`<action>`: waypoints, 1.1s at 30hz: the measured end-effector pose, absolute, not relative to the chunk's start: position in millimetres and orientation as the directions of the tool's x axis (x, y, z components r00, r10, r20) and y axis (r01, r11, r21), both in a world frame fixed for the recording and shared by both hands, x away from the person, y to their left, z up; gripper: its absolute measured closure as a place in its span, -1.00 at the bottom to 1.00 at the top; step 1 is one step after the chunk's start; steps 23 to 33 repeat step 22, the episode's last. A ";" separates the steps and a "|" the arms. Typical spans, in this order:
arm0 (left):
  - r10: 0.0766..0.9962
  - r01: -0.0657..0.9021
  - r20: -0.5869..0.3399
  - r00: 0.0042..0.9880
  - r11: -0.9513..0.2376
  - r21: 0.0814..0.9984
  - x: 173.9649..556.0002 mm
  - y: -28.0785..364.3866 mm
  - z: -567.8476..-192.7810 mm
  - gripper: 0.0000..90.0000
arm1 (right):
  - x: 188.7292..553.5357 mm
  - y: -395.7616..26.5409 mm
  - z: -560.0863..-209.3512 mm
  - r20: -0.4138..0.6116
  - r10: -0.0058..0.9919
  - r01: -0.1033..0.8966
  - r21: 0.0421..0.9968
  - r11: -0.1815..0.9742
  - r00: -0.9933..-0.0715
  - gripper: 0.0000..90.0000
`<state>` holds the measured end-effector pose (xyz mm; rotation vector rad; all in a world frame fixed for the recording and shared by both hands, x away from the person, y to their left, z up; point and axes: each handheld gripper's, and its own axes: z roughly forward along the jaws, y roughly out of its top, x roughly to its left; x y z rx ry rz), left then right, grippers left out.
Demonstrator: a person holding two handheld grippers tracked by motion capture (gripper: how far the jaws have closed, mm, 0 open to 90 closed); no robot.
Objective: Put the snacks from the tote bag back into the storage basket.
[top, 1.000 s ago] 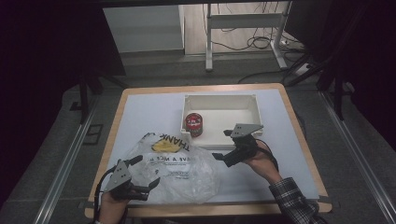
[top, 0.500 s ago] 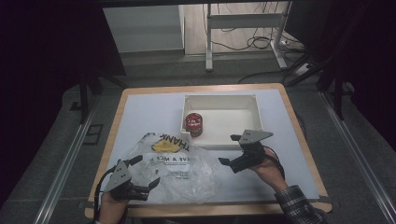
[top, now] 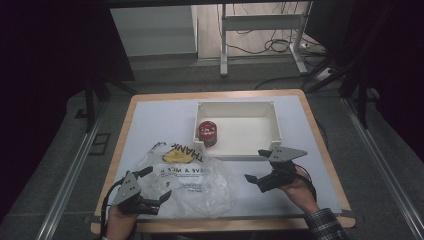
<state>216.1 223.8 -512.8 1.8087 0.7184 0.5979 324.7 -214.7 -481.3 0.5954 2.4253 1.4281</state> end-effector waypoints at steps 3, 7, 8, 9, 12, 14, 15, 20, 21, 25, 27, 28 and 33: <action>0.716 0.191 0.063 0.695 -0.268 0.944 216.1 223.8 -512.9 -0.94 | 321.3 -220.9 -482.5 -0.023 0.484 0.218 0.873 0.436 -0.875 -0.98; 0.717 0.192 0.063 0.695 -0.269 0.944 216.1 223.7 -513.0 -0.94 | 317.3 -229.3 -484.5 -0.015 0.496 0.235 0.868 0.438 -0.868 -0.98; 0.716 0.192 0.063 0.695 -0.269 0.944 216.1 223.6 -513.0 -0.94 | 316.6 -230.5 -485.2 -0.010 0.497 0.241 0.867 0.437 -0.868 -0.98; 0.716 0.193 0.063 0.695 -0.270 0.943 216.1 223.6 -513.0 -0.94 | 315.7 -233.0 -486.9 -0.004 0.497 0.248 0.863 0.441 -0.868 -0.98; 0.716 0.193 0.064 0.695 -0.271 0.943 216.1 223.4 -513.1 -0.94 | 313.0 -237.8 -491.4 -0.006 0.503 0.260 0.850 0.458 -0.865 -0.98; 0.716 0.193 0.066 0.695 -0.273 0.942 216.1 223.5 -513.1 -0.94 | 311.4 -241.5 -493.0 -0.004 0.508 0.271 0.842 0.467 -0.861 -0.98; 0.716 0.193 0.066 0.695 -0.274 0.942 216.1 223.5 -513.1 -0.94 | 311.1 -242.7 -493.5 -0.002 0.511 0.276 0.839 0.468 -0.860 -0.98; 0.719 0.195 0.067 0.692 -0.275 0.942 216.5 223.4 -513.2 -0.94 | 310.6 -248.3 -498.0 0.024 0.515 0.307 0.826 0.472 -0.857 -0.98; 0.720 0.195 0.067 0.691 -0.274 0.942 216.8 223.5 -513.0 -0.94 | 310.9 -248.9 -499.0 0.032 0.512 0.313 0.823 0.474 -0.859 -0.98; 0.720 0.196 0.065 0.690 -0.273 0.942 217.2 223.5 -513.0 -0.94 | 311.5 -249.1 -500.0 0.043 0.508 0.320 0.821 0.473 -0.861 -0.98; 0.720 0.196 0.065 0.690 -0.273 0.942 217.2 223.5 -513.0 -0.94 | 311.5 -249.1 -500.0 0.043 0.508 0.320 0.821 0.473 -0.861 -0.98; 0.720 0.196 0.065 0.690 -0.273 0.942 217.2 223.5 -513.0 -0.94 | 311.5 -249.1 -500.0 0.043 0.508 0.320 0.821 0.473 -0.861 -0.98; 0.720 0.196 0.065 0.690 -0.273 0.942 217.2 223.5 -513.0 -0.94 | 311.5 -249.1 -500.0 0.043 0.508 0.320 0.821 0.473 -0.861 -0.98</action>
